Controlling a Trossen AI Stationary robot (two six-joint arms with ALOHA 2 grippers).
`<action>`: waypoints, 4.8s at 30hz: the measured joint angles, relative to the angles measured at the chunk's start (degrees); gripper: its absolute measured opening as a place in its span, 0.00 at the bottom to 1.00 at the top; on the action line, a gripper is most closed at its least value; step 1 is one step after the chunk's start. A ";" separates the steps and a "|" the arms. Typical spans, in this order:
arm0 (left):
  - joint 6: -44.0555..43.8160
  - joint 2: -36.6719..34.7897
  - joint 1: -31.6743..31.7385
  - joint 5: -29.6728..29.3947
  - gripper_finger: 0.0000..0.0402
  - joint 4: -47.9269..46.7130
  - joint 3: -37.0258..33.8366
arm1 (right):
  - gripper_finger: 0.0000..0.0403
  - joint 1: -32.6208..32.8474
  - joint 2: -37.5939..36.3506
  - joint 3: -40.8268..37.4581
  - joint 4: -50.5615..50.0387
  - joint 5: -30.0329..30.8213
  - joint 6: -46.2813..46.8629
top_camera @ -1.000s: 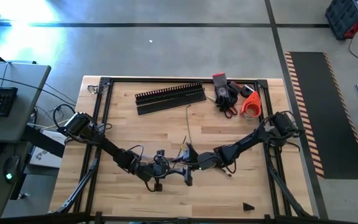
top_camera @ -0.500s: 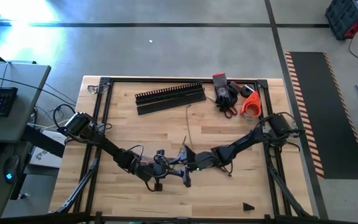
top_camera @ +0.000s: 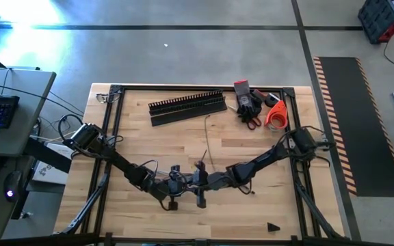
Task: Ziptie cables
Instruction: Wrap the top black zip tie around the colored cable bundle
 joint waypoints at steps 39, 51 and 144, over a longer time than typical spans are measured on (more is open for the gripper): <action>5.64 -3.08 -5.11 -7.44 0.00 4.93 -0.60 | 0.10 5.32 -1.08 0.12 -4.35 8.84 -8.62; 5.26 -3.08 -5.03 -7.73 0.00 3.27 -0.53 | 0.35 5.30 -6.73 0.01 -6.84 8.27 -9.97; -2.70 -0.07 -5.76 -8.83 0.00 1.64 -0.53 | 0.02 -21.60 -0.87 -13.73 -1.89 -6.96 2.45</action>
